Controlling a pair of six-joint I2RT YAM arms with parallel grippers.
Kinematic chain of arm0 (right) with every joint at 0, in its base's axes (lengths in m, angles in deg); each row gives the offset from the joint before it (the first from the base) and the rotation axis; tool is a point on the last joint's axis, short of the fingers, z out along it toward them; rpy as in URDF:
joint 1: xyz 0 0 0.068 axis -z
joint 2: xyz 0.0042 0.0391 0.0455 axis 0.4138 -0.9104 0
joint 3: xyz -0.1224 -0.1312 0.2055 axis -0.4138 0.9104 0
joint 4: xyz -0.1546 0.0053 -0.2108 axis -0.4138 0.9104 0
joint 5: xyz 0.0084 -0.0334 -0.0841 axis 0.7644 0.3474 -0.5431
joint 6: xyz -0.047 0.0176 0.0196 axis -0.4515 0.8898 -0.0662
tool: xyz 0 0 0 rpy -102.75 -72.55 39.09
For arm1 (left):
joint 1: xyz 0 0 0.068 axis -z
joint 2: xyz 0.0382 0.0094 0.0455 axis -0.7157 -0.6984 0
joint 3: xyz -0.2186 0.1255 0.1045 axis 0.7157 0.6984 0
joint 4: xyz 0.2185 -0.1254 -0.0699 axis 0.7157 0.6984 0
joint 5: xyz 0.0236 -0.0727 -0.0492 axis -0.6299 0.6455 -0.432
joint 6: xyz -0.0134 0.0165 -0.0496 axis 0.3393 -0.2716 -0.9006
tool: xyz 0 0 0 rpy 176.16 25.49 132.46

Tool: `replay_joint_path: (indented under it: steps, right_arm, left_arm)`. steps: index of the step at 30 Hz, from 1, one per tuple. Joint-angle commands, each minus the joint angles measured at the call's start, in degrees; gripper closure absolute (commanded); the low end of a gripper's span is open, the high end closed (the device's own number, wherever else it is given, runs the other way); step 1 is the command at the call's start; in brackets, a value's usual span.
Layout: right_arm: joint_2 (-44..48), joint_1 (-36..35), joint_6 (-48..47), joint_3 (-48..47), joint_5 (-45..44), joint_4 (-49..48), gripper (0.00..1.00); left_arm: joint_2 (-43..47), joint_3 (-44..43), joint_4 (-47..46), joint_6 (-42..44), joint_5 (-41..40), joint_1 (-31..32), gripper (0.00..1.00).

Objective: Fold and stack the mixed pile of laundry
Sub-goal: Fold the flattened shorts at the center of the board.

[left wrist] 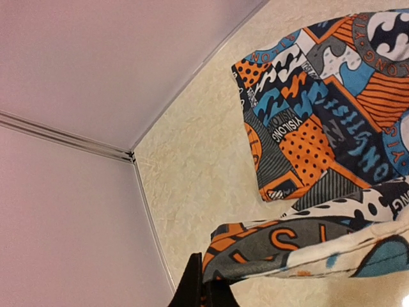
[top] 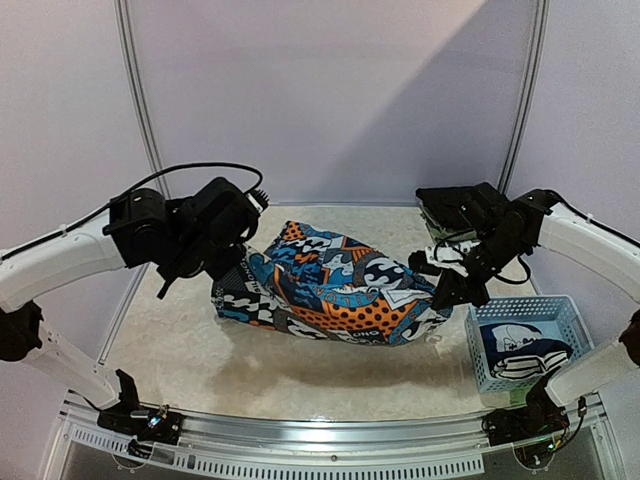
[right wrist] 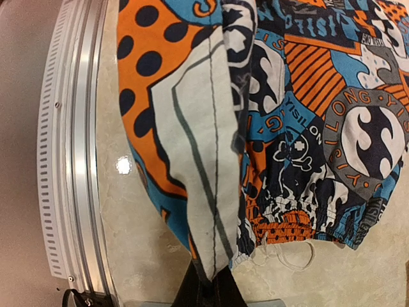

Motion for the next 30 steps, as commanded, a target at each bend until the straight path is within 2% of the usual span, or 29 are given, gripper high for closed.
replay_joint_path:
  steps: [1,6,12,16,22,25,30]
  right_arm:
    - [-3.41,3.08,4.34,-2.65,6.24,2.88,1.00]
    - [-5.68,3.63,7.55,-2.57,6.44,1.63,1.00]
    - [-9.08,6.55,13.65,-4.84,5.29,-0.40,1.00]
    - [-13.66,10.21,18.13,-9.01,6.84,-0.63,1.00]
    - [-23.81,12.88,20.23,-15.95,7.30,-1.26,1.00]
    - [-29.19,13.78,20.78,-20.36,7.00,-1.47,1.00]
    - [-37.31,15.85,23.57,-25.33,7.62,-1.30,1.00]
  left_arm:
    - [-4.41,-4.31,-15.37,12.56,3.42,-5.84,1.00]
    - [-13.98,-12.06,-21.31,17.10,8.56,-11.07,1.00]
    - [-25.59,-22.86,-25.46,19.76,10.45,-14.94,1.00]
    - [-33.98,-31.69,-24.50,20.65,11.15,-17.51,1.00]
    - [-45.05,-44.04,-19.78,18.65,17.42,-20.78,1.00]
    - [-48.79,-46.99,-17.73,17.36,18.96,-21.63,1.00]
    - [-50.51,-46.77,-16.61,15.99,20.82,-22.91,1.00]
